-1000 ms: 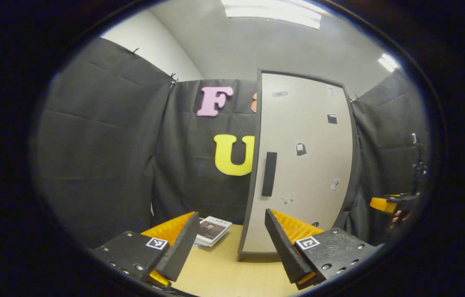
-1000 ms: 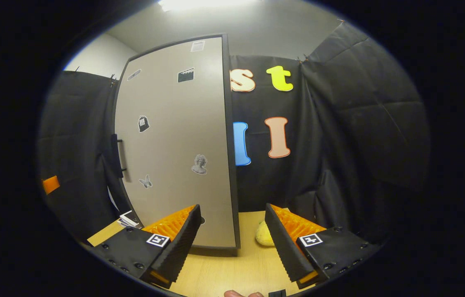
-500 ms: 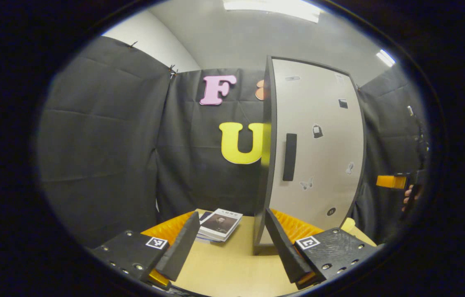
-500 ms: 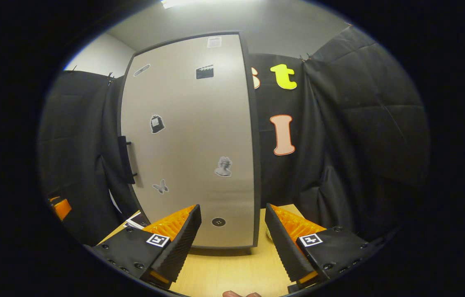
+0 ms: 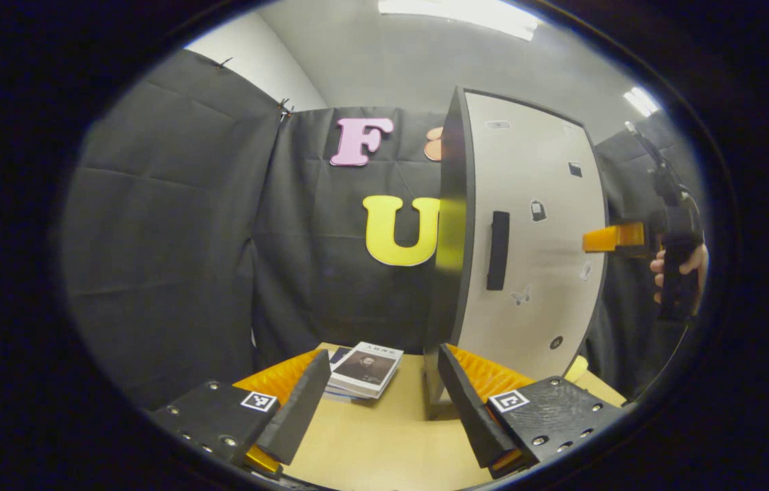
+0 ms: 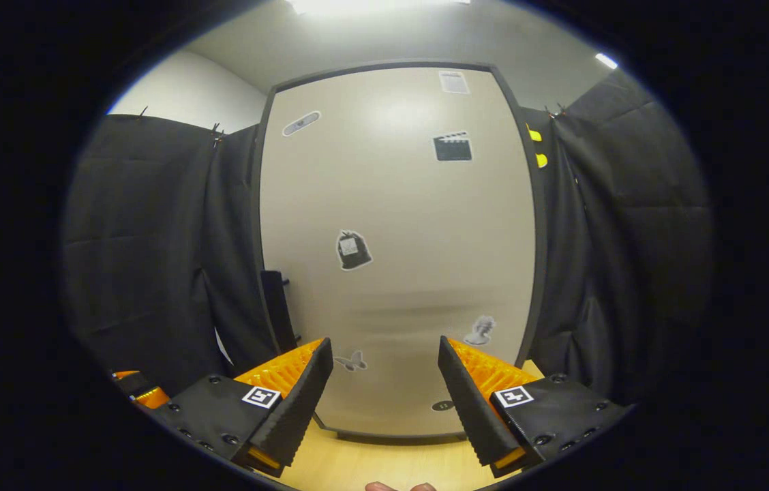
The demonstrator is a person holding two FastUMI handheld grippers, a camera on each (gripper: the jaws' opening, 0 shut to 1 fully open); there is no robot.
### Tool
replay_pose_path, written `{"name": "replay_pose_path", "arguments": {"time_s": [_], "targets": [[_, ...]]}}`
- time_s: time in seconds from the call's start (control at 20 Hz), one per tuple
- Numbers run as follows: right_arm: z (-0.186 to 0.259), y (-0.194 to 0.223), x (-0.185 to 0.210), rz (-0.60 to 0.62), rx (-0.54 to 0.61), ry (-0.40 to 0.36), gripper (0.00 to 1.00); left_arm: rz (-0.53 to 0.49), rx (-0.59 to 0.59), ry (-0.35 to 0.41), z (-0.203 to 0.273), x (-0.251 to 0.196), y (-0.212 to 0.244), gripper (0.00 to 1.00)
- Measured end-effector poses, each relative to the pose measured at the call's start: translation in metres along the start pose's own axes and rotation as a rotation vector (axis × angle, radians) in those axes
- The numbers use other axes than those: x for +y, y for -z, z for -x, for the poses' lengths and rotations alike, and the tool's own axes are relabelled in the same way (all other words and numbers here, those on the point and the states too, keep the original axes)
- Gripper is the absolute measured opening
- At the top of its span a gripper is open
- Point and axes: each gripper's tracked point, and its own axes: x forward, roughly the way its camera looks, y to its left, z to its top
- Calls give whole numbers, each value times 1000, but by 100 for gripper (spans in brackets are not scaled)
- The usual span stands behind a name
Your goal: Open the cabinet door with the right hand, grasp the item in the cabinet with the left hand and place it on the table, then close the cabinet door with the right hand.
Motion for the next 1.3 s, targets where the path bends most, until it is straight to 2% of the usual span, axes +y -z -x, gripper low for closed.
{"name": "replay_pose_path", "arguments": {"time_s": [0.1, 0.2, 0.35, 0.45, 0.5, 0.55, 0.75, 0.85, 0.9, 0.95, 1.0, 1.1, 1.3], "targets": [[-10, -14, 24, -4, -21, -38, 95, 13, 4, 9, -1, 9, 0, 97], [-20, -30, 46, -12, -44, -75, 98, 30, -28, 29, -1, 16, -7, 96], [-36, -45, 68, -45, -60, -94, 95, 32, -53, 10, -3, 40, -5, 96], [-48, -50, 80, -39, -66, -96, 98, 46, -51, 0, -4, 55, 2, 97], [-56, -50, 85, -29, -61, -91, 94, 44, -44, -7, -5, 64, 8, 97], [-63, -48, 88, -22, -53, -81, 98, 34, -25, -15, -8, 74, 19, 96], [-85, -32, 106, -28, 0, -71, 97, 0, 66, -44, -11, 109, 61, 96], [-93, -23, 112, -34, 26, -60, 84, 6, 91, -50, -9, 121, 71, 97], [-98, -19, 114, -30, 35, -50, 87, 19, 97, -49, -8, 125, 73, 96], [-103, -15, 114, -24, 41, -39, 81, 34, 102, -48, -9, 128, 76, 96], [-106, -11, 116, -28, 51, -29, 81, 48, 109, -45, -9, 131, 78, 96], [-111, -3, 123, -68, 72, -36, 58, 65, 124, -36, -12, 133, 83, 96], [-120, 5, 123, -80, 78, 9, 42, 38, 121, -3, -17, 131, 83, 97]]}}
